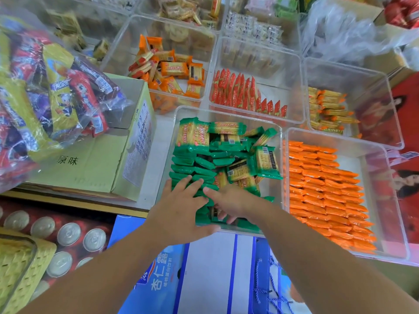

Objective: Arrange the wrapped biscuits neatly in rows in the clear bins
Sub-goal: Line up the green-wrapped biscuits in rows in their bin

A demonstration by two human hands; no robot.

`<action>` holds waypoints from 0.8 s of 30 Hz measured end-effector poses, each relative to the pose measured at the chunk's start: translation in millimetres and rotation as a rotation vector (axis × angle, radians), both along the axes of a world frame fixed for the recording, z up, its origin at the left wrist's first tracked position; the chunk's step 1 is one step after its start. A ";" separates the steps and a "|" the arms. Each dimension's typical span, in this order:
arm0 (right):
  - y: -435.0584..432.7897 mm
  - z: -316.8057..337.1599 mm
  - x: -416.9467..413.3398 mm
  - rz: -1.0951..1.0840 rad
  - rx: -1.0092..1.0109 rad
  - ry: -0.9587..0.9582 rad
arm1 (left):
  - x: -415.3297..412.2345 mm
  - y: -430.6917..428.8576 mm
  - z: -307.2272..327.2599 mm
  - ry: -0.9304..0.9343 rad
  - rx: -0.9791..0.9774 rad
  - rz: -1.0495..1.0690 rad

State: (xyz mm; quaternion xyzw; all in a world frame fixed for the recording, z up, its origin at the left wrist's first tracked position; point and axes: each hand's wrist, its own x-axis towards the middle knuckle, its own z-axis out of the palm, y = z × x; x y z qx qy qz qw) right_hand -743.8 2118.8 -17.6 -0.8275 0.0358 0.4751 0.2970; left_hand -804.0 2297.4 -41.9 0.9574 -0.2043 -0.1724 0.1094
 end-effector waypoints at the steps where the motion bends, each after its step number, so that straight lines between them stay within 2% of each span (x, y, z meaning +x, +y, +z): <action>1: 0.2 3.2 6.3 0.012 -0.018 -0.133 | 0.6 -0.3 -0.4 0.007 0.001 0.002; 3: 1.6 6.1 20.2 0.029 -0.105 -0.475 | 0.6 -0.1 -1.0 0.008 0.004 0.000; 4: 3.0 5.1 28.2 0.021 -0.115 -0.586 | 0.5 0.2 -1.0 0.011 0.009 -0.001; 6: 7.5 2.0 42.2 0.095 -0.107 -0.616 | 1.2 0.8 -0.1 0.031 0.020 0.000; 8: 9.0 -4.8 52.0 0.307 -0.189 -0.605 | 1.9 0.4 2.1 0.045 0.022 0.002; 10: 7.3 -10.4 57.7 0.484 -0.338 -0.750 | 1.8 -0.3 5.6 0.039 0.003 0.014; 13: -0.8 -12.4 66.2 0.542 -0.457 -0.915 | 2.9 -2.5 10.3 -0.011 -0.094 0.081; 16: -7.0 -15.0 70.9 0.624 -0.468 -0.954 | 11.3 -12.2 11.5 -0.129 -0.148 0.141; 20: -2.2 -8.9 77.1 0.632 -0.430 -0.956 | 38.4 -24.8 7.6 -0.150 0.056 0.178; 24: 5.2 -8.0 81.1 0.474 -0.398 -0.858 | 57.7 -25.0 -3.1 -0.126 0.210 0.148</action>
